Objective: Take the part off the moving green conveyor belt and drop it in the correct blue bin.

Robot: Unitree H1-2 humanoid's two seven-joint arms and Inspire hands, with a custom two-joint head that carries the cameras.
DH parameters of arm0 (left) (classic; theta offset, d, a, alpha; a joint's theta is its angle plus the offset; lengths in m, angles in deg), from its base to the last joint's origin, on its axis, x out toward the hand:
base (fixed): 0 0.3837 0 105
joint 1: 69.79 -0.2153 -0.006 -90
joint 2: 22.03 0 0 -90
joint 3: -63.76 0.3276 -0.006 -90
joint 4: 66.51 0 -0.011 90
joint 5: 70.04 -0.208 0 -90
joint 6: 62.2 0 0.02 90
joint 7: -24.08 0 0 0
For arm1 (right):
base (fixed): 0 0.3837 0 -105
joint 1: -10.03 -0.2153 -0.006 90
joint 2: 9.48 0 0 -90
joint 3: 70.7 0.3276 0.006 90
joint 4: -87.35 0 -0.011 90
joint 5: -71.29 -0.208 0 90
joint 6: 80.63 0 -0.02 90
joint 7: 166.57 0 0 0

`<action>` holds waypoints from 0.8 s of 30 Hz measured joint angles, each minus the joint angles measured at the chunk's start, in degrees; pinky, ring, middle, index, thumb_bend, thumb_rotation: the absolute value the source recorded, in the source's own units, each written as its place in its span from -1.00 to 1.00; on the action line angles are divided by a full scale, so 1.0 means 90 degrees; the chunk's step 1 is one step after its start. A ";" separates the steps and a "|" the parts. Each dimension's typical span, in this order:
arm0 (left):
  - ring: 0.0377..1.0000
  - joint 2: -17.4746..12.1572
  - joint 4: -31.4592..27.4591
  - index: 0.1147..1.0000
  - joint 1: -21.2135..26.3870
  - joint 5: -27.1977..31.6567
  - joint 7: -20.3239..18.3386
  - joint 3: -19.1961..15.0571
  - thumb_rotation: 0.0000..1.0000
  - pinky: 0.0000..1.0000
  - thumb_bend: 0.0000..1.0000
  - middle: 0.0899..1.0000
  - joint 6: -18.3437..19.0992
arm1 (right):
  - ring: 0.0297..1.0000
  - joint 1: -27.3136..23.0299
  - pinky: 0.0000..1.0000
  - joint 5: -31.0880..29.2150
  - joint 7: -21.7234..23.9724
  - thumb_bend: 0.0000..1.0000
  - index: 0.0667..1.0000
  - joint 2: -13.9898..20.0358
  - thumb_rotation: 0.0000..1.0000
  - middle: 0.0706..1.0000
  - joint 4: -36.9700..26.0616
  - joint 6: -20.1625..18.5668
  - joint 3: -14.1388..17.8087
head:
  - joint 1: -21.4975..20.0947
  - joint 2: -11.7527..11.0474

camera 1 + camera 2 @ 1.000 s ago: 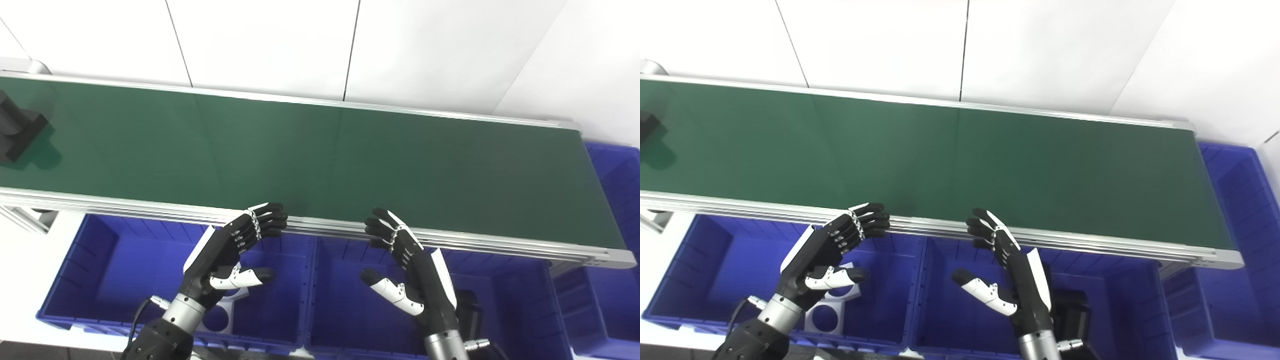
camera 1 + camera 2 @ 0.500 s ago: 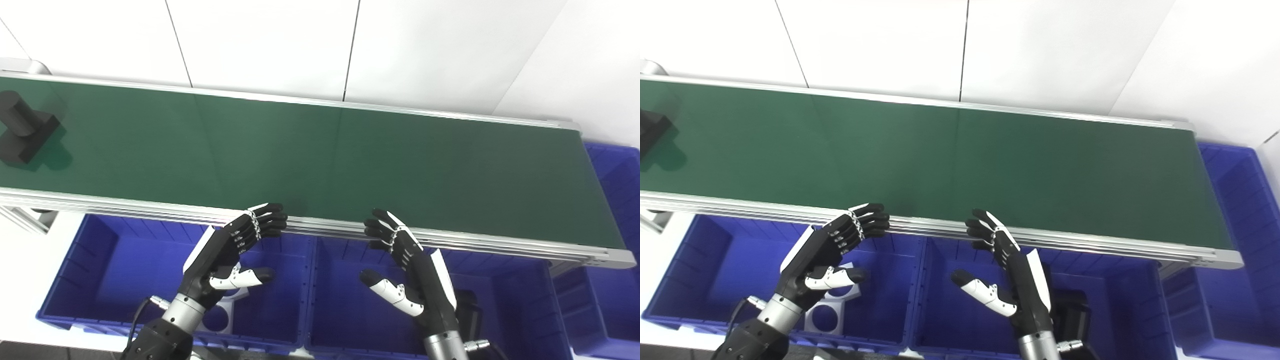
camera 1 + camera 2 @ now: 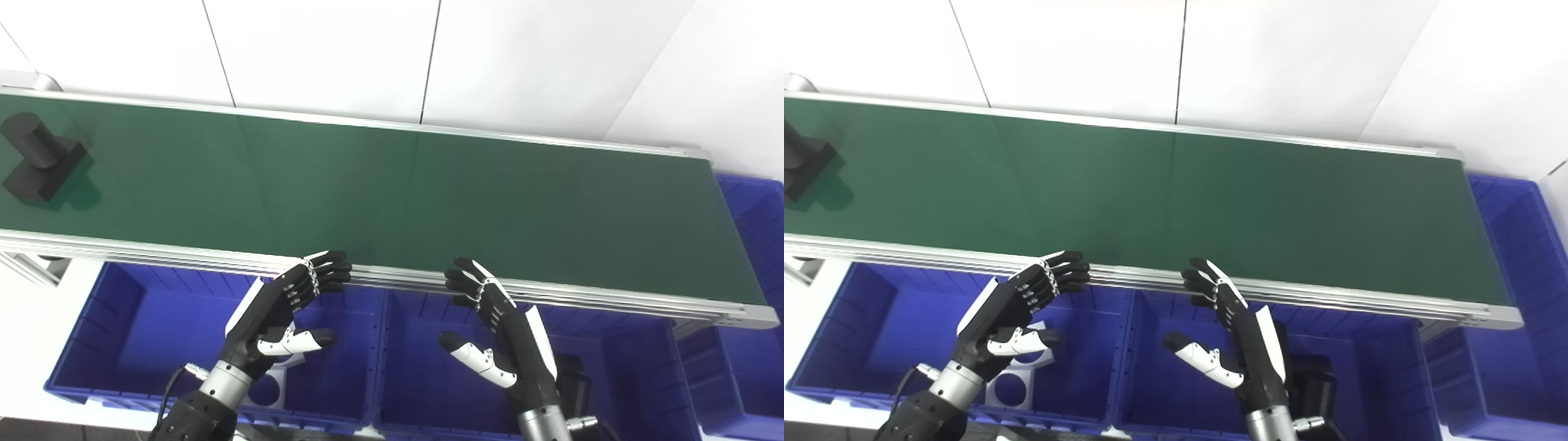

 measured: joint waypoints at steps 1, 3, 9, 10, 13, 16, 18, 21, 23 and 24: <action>0.52 0.0013 0.0056 0.54 0.0004 -0.0049 0.0003 0.0012 -0.20 0.51 0.79 0.52 -0.0077 | 0.60 0.0002 0.50 -0.0023 0.0001 0.48 0.73 0.0011 0.10 0.61 0.0040 0.0004 0.0010 | 0.0119 -0.0089; 0.52 0.0054 0.0221 0.53 0.0031 -0.0118 0.0009 0.0046 -0.22 0.50 0.78 0.52 -0.0150 | 0.61 -0.0006 0.50 -0.0089 0.0005 0.47 0.74 0.0047 0.09 0.62 0.0121 0.0023 0.0043 | 0.0420 -0.0312; 0.52 0.0300 0.0637 0.53 0.0096 -0.0271 0.0079 0.0193 -0.26 0.48 0.78 0.52 -0.0350 | 0.62 -0.0047 0.50 -0.0395 0.0034 0.43 0.75 0.0241 0.05 0.62 0.0489 0.0350 0.0190 | 0.1018 -0.0803; 0.53 0.0351 0.0701 0.53 0.0115 -0.0328 0.0094 0.0222 -0.27 0.49 0.78 0.52 -0.0382 | 0.62 -0.0069 0.49 -0.0442 0.0037 0.42 0.75 0.0269 0.04 0.63 0.0584 0.0477 0.0211 | 0.1260 -0.1035; 0.52 0.0459 0.0999 0.52 0.0231 -0.0467 0.0170 0.0274 -0.28 0.49 0.79 0.51 -0.0504 | 0.62 -0.0184 0.48 -0.0531 0.0049 0.38 0.76 0.0335 0.03 0.63 0.0904 0.0756 0.0279 | 0.1709 -0.1484; 0.50 0.0529 0.1293 0.51 0.0355 -0.0581 0.0250 0.0322 -0.32 0.45 0.78 0.50 -0.0682 | 0.61 -0.0329 0.46 -0.0581 0.0053 0.37 0.75 0.0375 0.04 0.63 0.1240 0.1052 0.0341 | 0.1887 -0.1671; 0.48 0.0589 0.1540 0.48 0.0447 -0.0649 0.0282 0.0333 -0.38 0.43 0.79 0.49 -0.0808 | 0.61 -0.0433 0.45 -0.0664 0.0064 0.36 0.75 0.0402 0.05 0.63 0.1445 0.1228 0.0376 | 0.2150 -0.1925; 0.46 0.0655 0.1747 0.46 0.0531 -0.0667 0.0309 0.0334 -0.40 0.42 0.83 0.48 -0.0877 | 0.61 -0.0518 0.47 -0.0712 0.0083 0.36 0.75 0.0441 0.06 0.63 0.1650 0.1423 0.0432 | 0.2259 -0.2063; 0.45 0.0680 0.1817 0.45 0.0568 -0.0672 0.0361 0.0333 -0.41 0.42 0.84 0.48 -0.0886 | 0.61 -0.0559 0.48 -0.0778 0.0121 0.36 0.76 0.0457 0.06 0.63 0.1757 0.1471 0.0454 | 0.2317 -0.2151; 0.45 0.0686 0.1873 0.44 0.0599 -0.0684 0.0400 0.0334 -0.42 0.41 0.84 0.47 -0.0898 | 0.61 -0.0571 0.47 -0.0788 0.0131 0.36 0.76 0.0460 0.08 0.63 0.1788 0.1471 0.0468 | 0.2317 -0.2151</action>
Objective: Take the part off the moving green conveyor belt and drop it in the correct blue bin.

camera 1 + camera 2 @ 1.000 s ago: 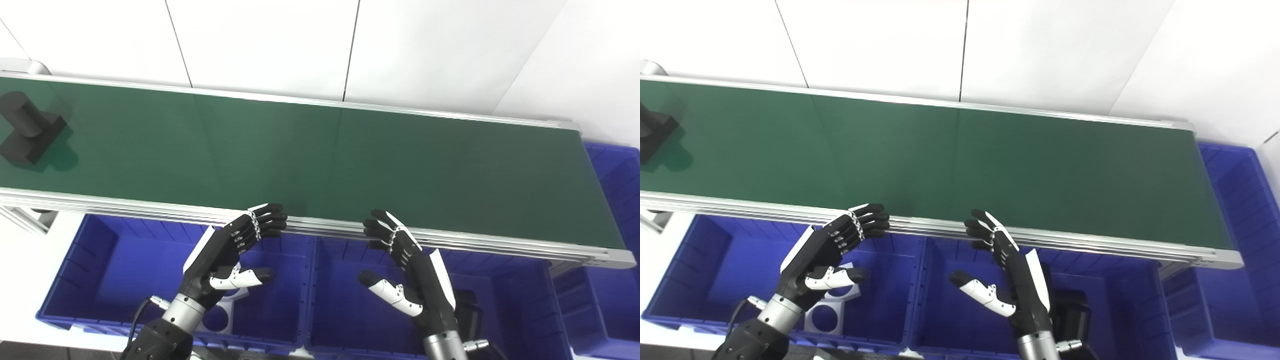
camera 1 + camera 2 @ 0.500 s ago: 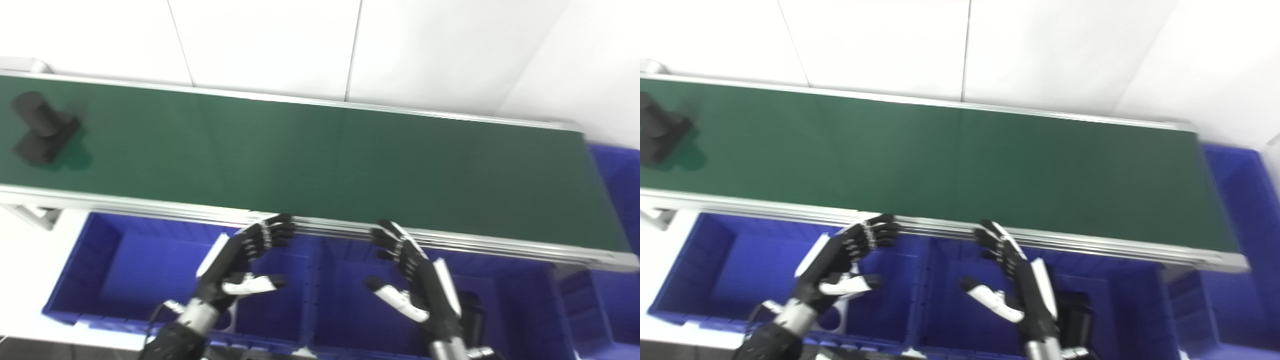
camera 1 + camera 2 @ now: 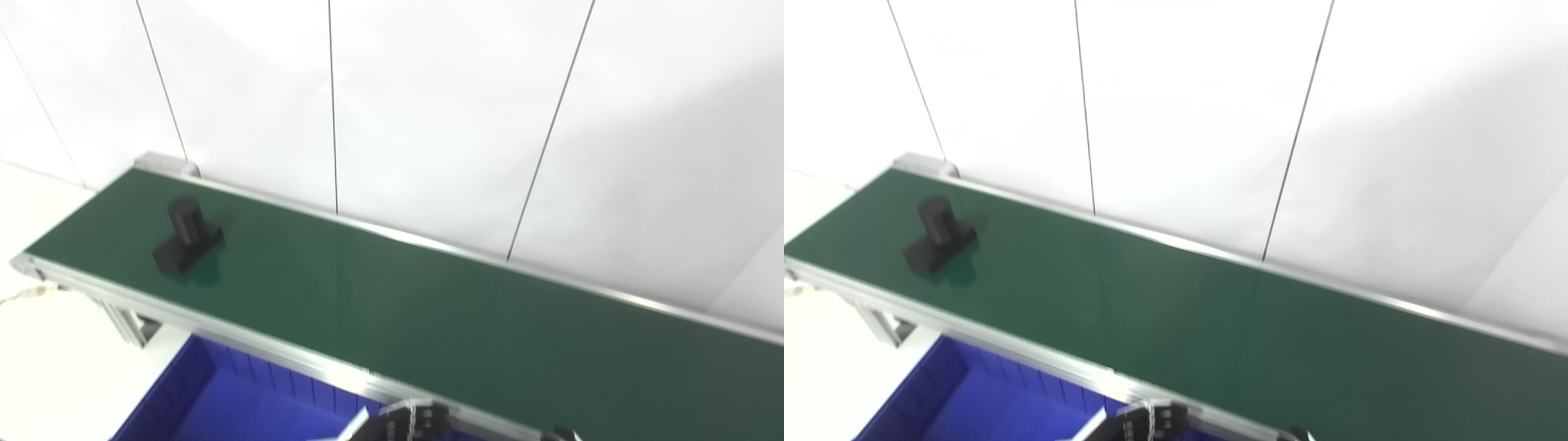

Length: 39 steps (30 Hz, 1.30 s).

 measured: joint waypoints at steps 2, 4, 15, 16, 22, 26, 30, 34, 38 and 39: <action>0.44 0.0012 0.0085 0.44 0.0050 -0.0034 0.0046 0.0000 -0.44 0.39 0.84 0.47 -0.0018 | 0.61 -0.0011 0.46 0.0013 0.0003 0.36 0.77 0.0003 0.10 0.63 0.0007 0.0007 0.0015 | 0.0078 -0.0155; 0.44 0.0014 0.0150 0.43 0.0088 -0.0077 0.0072 0.0009 -0.45 0.39 0.84 0.47 -0.0045 | 0.61 -0.0027 0.46 0.0030 0.0002 0.36 0.77 0.0007 0.10 0.62 0.0023 0.0016 0.0036 | 0.0088 -0.0176; 0.42 0.0099 0.0364 0.42 0.0191 -0.0122 0.0143 0.0018 -0.46 0.36 0.85 0.45 -0.0070 | 0.61 -0.0079 0.44 0.0007 0.0015 0.35 0.80 0.0012 0.06 0.63 0.0092 0.0041 0.0121 | 0.0195 -0.0283; 0.42 0.0104 0.0364 0.42 0.0193 -0.0122 0.0144 0.0022 -0.46 0.36 0.85 0.45 -0.0070 | 0.60 -0.0078 0.44 0.0003 0.0019 0.35 0.80 0.0015 0.05 0.63 0.0064 0.0041 0.0126 | 0.0186 -0.0254; 0.42 0.0104 0.0347 0.42 0.0190 -0.0121 0.0143 0.0024 -0.46 0.36 0.86 0.46 -0.0071 | 0.54 -0.0058 0.36 0.0076 0.0014 0.23 0.74 -0.0006 -0.09 0.58 -0.0493 0.0029 0.0124 | 0.0108 -0.0147; 0.42 0.0104 0.0337 0.43 0.0191 -0.0120 0.0143 0.0024 -0.48 0.37 0.86 0.46 -0.0071 | 0.53 -0.0131 0.29 0.0299 0.0004 0.20 0.71 -0.0101 -0.12 0.57 -0.1168 -0.0136 0.0073 | 0.0088 -0.0117; 0.42 0.0104 0.0332 0.44 0.0191 -0.0120 0.0142 0.0026 -0.46 0.35 0.86 0.47 -0.0071 | 0.51 -0.0407 0.26 0.0474 0.0036 0.21 0.70 -0.0235 -0.12 0.54 -0.1788 -0.0538 -0.0049 | 0.0098 -0.0088; 0.42 0.0103 0.0325 0.45 0.0190 -0.0119 0.0141 0.0027 -0.47 0.35 0.86 0.47 -0.0071 | 0.54 -0.0897 0.29 0.0630 0.0100 0.25 0.71 -0.0339 -0.09 0.56 -0.2096 -0.0990 -0.0130 | 0.0117 -0.0078; 0.42 0.0104 0.0325 0.45 0.0191 -0.0119 0.0141 0.0027 -0.46 0.35 0.88 0.47 -0.0071 | 0.53 -0.1548 0.26 0.0863 0.0202 0.32 0.66 -0.0354 0.02 0.58 -0.2252 -0.1472 -0.0223 | 0.0127 -0.0058; 0.42 0.0103 0.0325 0.45 0.0190 -0.0119 0.0141 0.0026 -0.46 0.35 0.88 0.47 -0.0071 | 0.53 -0.1721 0.27 0.0916 0.0234 0.32 0.66 -0.0366 0.00 0.59 -0.2279 -0.1573 -0.0241 | 0.0127 -0.0049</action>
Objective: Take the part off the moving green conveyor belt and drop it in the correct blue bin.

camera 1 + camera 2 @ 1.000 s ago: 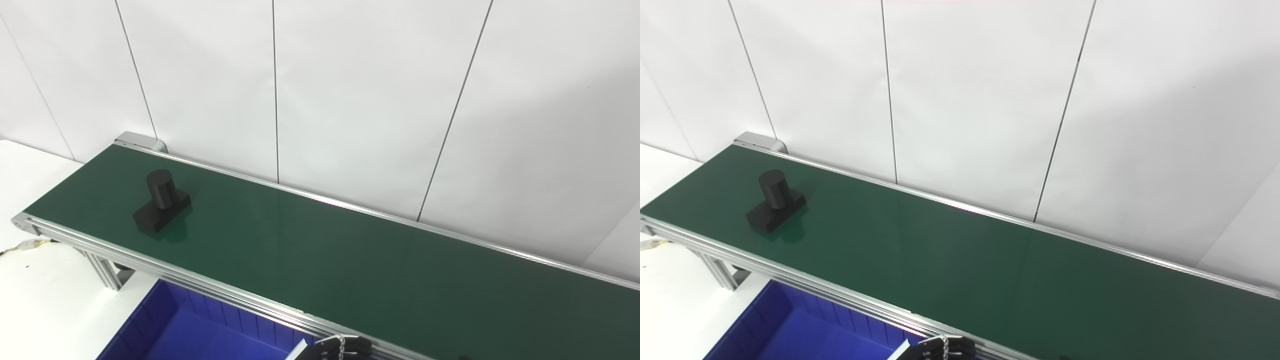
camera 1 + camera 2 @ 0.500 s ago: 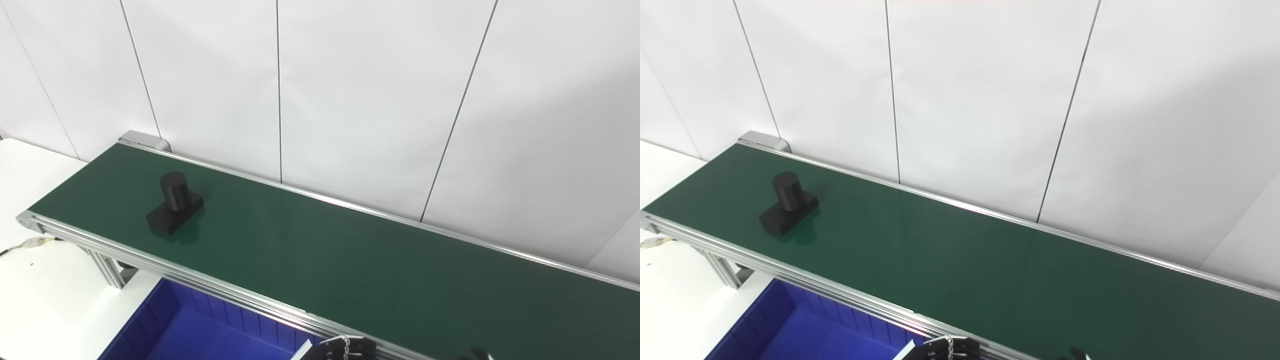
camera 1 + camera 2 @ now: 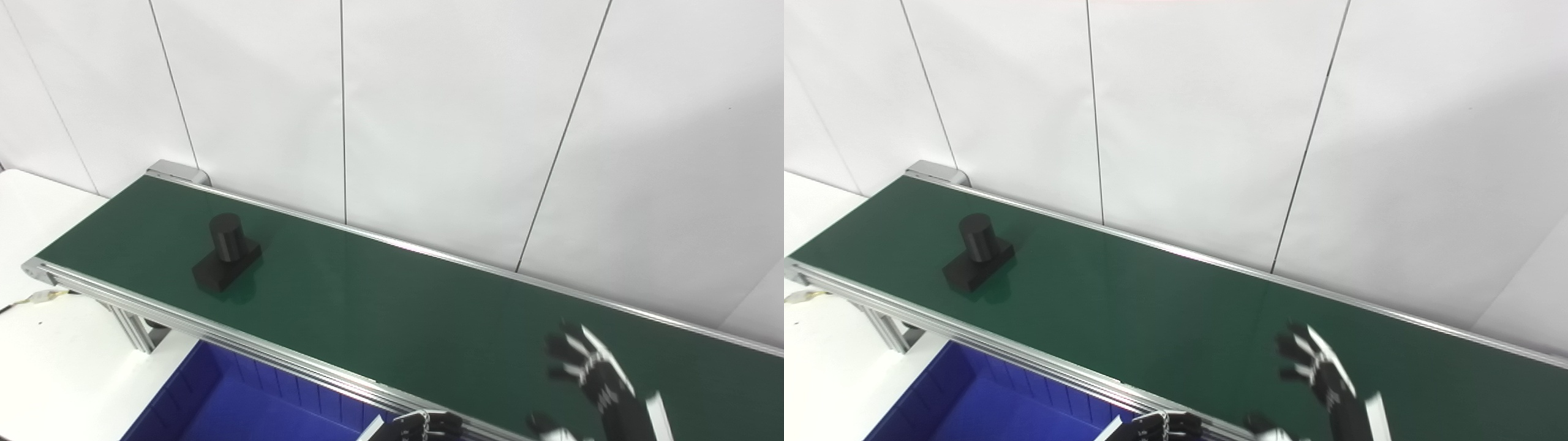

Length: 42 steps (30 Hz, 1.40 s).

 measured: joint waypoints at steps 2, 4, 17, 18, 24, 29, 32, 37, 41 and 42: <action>0.43 0.0000 -0.0001 0.45 0.0001 0.0000 0.0000 0.0002 -0.46 0.35 0.89 0.47 0.0000 | 0.55 -0.0315 0.29 0.0150 0.0064 0.32 0.66 -0.0017 -0.03 0.60 -0.0072 -0.0257 -0.0045 | 0.0000 0.0010; 0.43 0.0000 -0.0002 0.45 0.0000 0.0001 0.0000 0.0002 -0.46 0.35 0.89 0.47 0.0000 | 0.58 -0.0517 0.32 0.0231 0.0119 0.32 0.68 -0.0022 -0.04 0.62 -0.0092 -0.0424 -0.0109 | 0.0000 0.0010; 0.43 0.0001 -0.0013 0.45 0.0016 0.0001 0.0001 -0.0001 -0.46 0.36 0.91 0.48 0.0000 | 0.65 -0.1352 0.40 0.0579 0.0566 0.38 0.77 -0.0016 -0.05 0.75 0.0048 -0.1336 -0.0379 | -0.0010 -0.0010; 0.43 0.0000 -0.0013 0.45 0.0018 0.0001 0.0002 -0.0003 -0.45 0.36 0.91 0.48 0.0000 | 0.65 -0.1393 0.41 0.0576 0.0581 0.39 0.77 -0.0015 -0.05 0.74 0.0121 -0.1336 -0.0399 | -0.0010 -0.0010; 0.44 -0.0003 -0.0008 0.45 0.0061 -0.0003 0.0003 -0.0003 -0.47 0.37 0.90 0.48 0.0000 | 0.72 -0.1602 0.55 0.0554 0.0624 0.43 0.76 -0.0025 -0.13 0.73 0.0661 -0.1334 -0.0422 | -0.0039 -0.0019; 0.44 -0.0001 0.0020 0.45 0.0076 -0.0003 0.0003 -0.0001 -0.48 0.37 0.89 0.48 0.0000 | 0.72 -0.1768 0.55 0.0458 0.0624 0.45 0.77 -0.0051 -0.12 0.72 0.1021 -0.1309 -0.0430 | -0.0049 -0.0019; 0.43 -0.0001 0.0078 0.45 0.0108 -0.0004 0.0004 -0.0001 -0.46 0.36 0.88 0.48 0.0000 | 0.73 -0.1849 0.55 0.0422 0.0627 0.45 0.79 -0.0052 -0.11 0.73 0.1286 -0.1291 -0.0448 | -0.0059 -0.0019; 0.43 0.0003 0.0167 0.45 0.0154 -0.0034 0.0016 0.0000 -0.46 0.36 0.88 0.48 -0.0001 | 0.72 -0.2012 0.56 0.0360 0.0628 0.46 0.79 -0.0049 -0.09 0.73 0.1670 -0.1013 -0.0468 | -0.0078 -0.0039; 0.42 0.0004 0.0172 0.44 0.0169 -0.0068 0.0019 0.0000 -0.48 0.36 0.88 0.47 -0.0001 | 0.71 -0.2133 0.53 0.0357 0.0629 0.47 0.79 -0.0050 -0.07 0.73 0.1813 -0.0912 -0.0483 | -0.0078 -0.0049; 0.42 0.0004 0.0173 0.44 0.0170 -0.0083 0.0019 -0.0001 -0.47 0.35 0.87 0.47 -0.0001 | 0.70 -0.2148 0.52 0.0355 0.0628 0.47 0.79 -0.0050 -0.08 0.73 0.1818 -0.0911 -0.0482 | -0.0088 -0.0039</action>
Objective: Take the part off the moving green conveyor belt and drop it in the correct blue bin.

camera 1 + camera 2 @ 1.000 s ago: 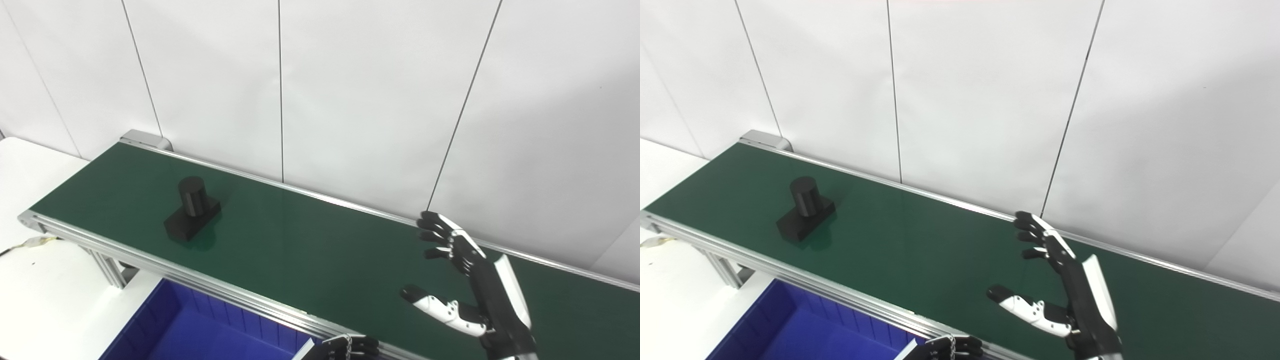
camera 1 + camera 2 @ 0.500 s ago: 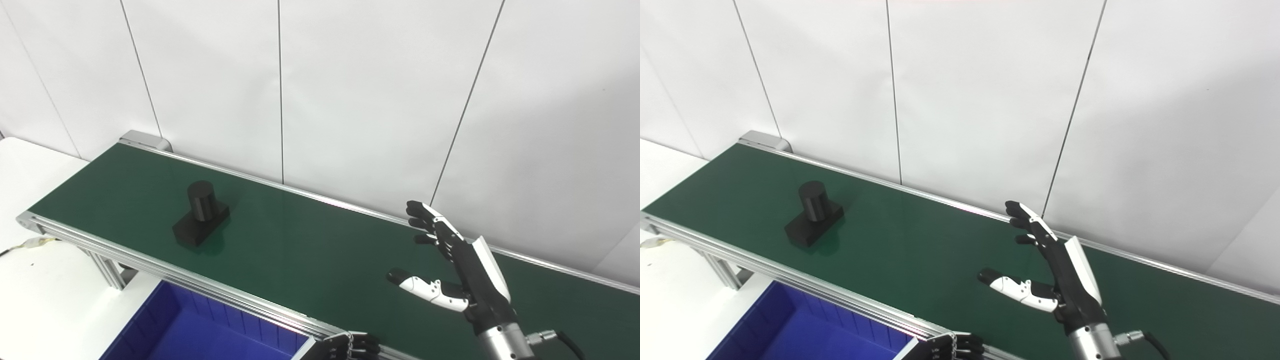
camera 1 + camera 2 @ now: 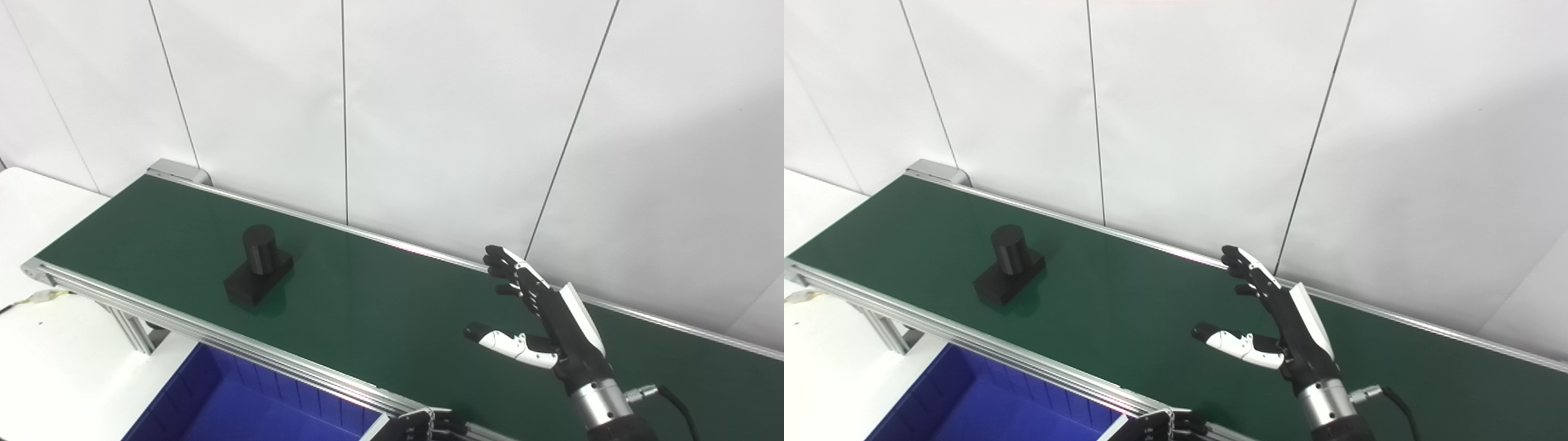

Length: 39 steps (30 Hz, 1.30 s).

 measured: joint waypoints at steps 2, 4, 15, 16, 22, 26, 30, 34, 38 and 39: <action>0.42 0.0000 0.0008 0.45 0.0003 -0.0038 0.0001 0.0000 -0.47 0.35 0.87 0.47 0.0000 | 0.69 -0.0016 0.56 -0.0013 -0.0001 0.47 0.78 -0.0002 -0.09 0.72 0.0011 0.0013 0.0000 | 0.0000 0.0000; 0.42 0.0001 0.0015 0.45 0.0010 -0.0039 0.0000 -0.0001 -0.47 0.35 0.87 0.47 0.0000 | 0.69 -0.0033 0.56 -0.0005 -0.0003 0.47 0.78 -0.0002 -0.08 0.72 0.0032 0.0030 0.0001 | 0.0000 0.0000; 0.43 0.0021 0.0028 0.45 0.0033 -0.0037 -0.0004 -0.0003 -0.51 0.36 0.87 0.48 0.0000 | 0.70 -0.0256 0.59 0.0154 -0.0119 0.47 0.77 -0.0114 -0.04 0.70 0.0300 0.0057 -0.0088 | -0.0020 0.0010; 0.44 0.0025 0.0030 0.45 0.0033 -0.0034 -0.0005 -0.0006 -0.51 0.37 0.87 0.48 0.0000 | 0.71 -0.0275 0.59 0.0191 -0.0159 0.47 0.77 -0.0145 -0.03 0.70 0.0368 0.0081 -0.0111 | -0.0020 0.0010; 0.43 0.0048 0.0042 0.45 0.0034 -0.0034 -0.0003 -0.0008 -0.47 0.36 0.88 0.47 0.0000 | 0.73 -0.0452 0.60 0.0274 -0.0234 0.46 0.77 -0.0287 -0.06 0.71 0.0917 0.0360 -0.0152 | 0.0000 0.0010; 0.44 0.0051 0.0044 0.46 0.0036 -0.0033 -0.0005 -0.0007 -0.46 0.37 0.89 0.48 -0.0001 | 0.74 -0.0533 0.63 0.0273 -0.0315 0.47 0.78 -0.0360 -0.07 0.71 0.1254 0.0501 -0.0146 | 0.0010 0.0020; 0.44 0.0056 0.0045 0.45 0.0039 -0.0034 -0.0005 -0.0008 -0.48 0.36 0.88 0.48 -0.0001 | 0.74 -0.0601 0.66 0.0275 -0.0379 0.47 0.78 -0.0422 -0.08 0.69 0.1531 0.0599 -0.0147 | -0.0010 0.0029; 0.43 0.0061 0.0045 0.46 0.0039 -0.0034 -0.0002 -0.0008 -0.47 0.35 0.88 0.48 0.0000 | 0.72 -0.0692 0.63 0.0290 -0.0462 0.47 0.78 -0.0456 -0.09 0.70 0.1683 0.0679 -0.0148 | -0.0020 0.0029; 0.44 0.0068 0.0046 0.46 0.0041 -0.0037 -0.0002 -0.0005 -0.47 0.36 0.88 0.49 0.0000 | 0.71 -0.0802 0.61 0.0330 -0.0486 0.47 0.80 -0.0510 -0.08 0.70 0.1844 0.0680 -0.0169 | -0.0010 0.0029; 0.44 0.0070 0.0051 0.46 0.0041 -0.0037 -0.0001 -0.0006 -0.47 0.36 0.87 0.49 -0.0001 | 0.71 -0.0822 0.61 0.0333 -0.0486 0.47 0.80 -0.0526 -0.08 0.69 0.1879 0.0680 -0.0172 | -0.0010 0.0029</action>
